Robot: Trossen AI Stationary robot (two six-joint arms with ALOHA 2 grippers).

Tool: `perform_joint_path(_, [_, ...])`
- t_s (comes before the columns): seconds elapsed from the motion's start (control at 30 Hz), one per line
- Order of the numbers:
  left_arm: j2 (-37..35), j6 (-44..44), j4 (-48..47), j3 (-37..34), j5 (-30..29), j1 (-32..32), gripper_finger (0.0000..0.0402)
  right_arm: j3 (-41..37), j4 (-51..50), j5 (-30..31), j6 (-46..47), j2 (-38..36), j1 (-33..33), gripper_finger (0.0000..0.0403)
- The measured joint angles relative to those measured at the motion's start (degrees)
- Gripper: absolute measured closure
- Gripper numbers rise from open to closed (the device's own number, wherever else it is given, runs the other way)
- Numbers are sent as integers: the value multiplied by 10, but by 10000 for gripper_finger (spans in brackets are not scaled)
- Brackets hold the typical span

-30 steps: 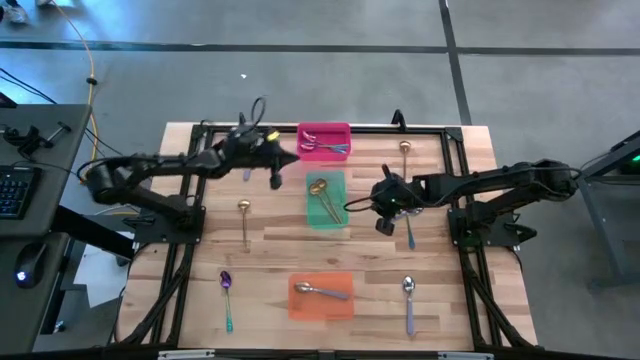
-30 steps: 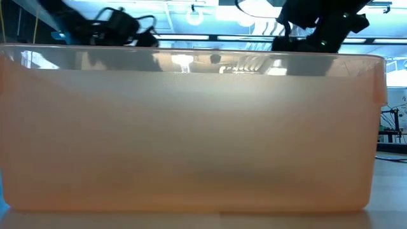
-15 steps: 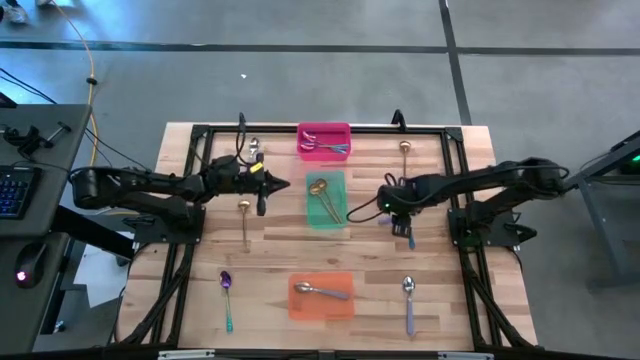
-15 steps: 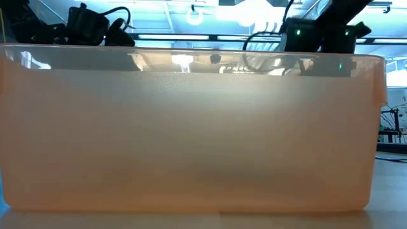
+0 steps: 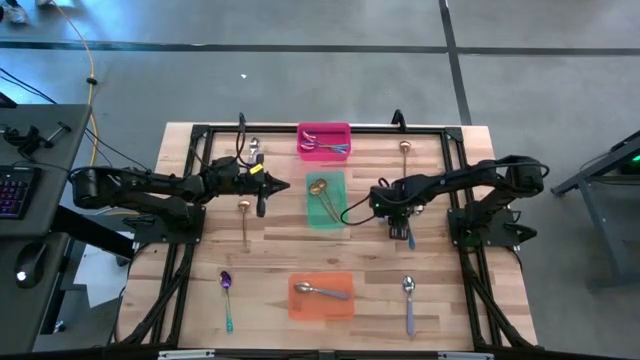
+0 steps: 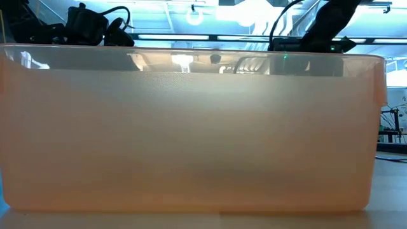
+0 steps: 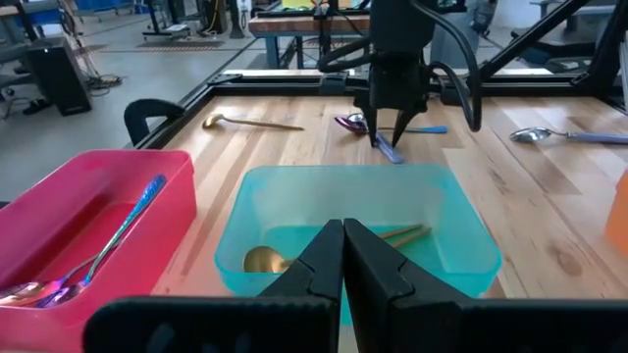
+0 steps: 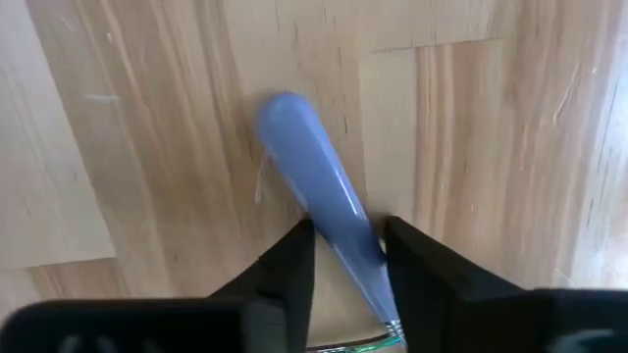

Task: Sort silverware by color (type)
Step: Put the purple spoon into the orange bin

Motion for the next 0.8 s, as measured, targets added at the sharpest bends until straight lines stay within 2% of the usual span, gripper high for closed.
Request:
perform_joint_path(0.13, [0, 0, 0, 0, 0, 0, 401, -1, 3, 1, -7, -3, 0, 365])
perform_joint_path(0.23, [0, 0, 0, 0, 0, 0, 401, -1, 1, 2, -9, -7, 0, 391])
perform_joint_path(0.4, [0, 0, 0, 0, 0, 0, 401, 15, -31, 5, 17, -27, 0, 384])
perform_joint_path(0.53, [0, 0, 0, 0, 0, 0, 401, 58, -76, 2, 39, -50, 7, 383])
perform_joint_path(0.63, [0, 0, -1, 0, -4, 0, 401, 98, -141, -5, 66, -52, 25, 387])
perform_joint_path(0.8, [0, 0, -2, 0, -21, 0, 401, 177, -152, -33, 131, -53, 76, 387])
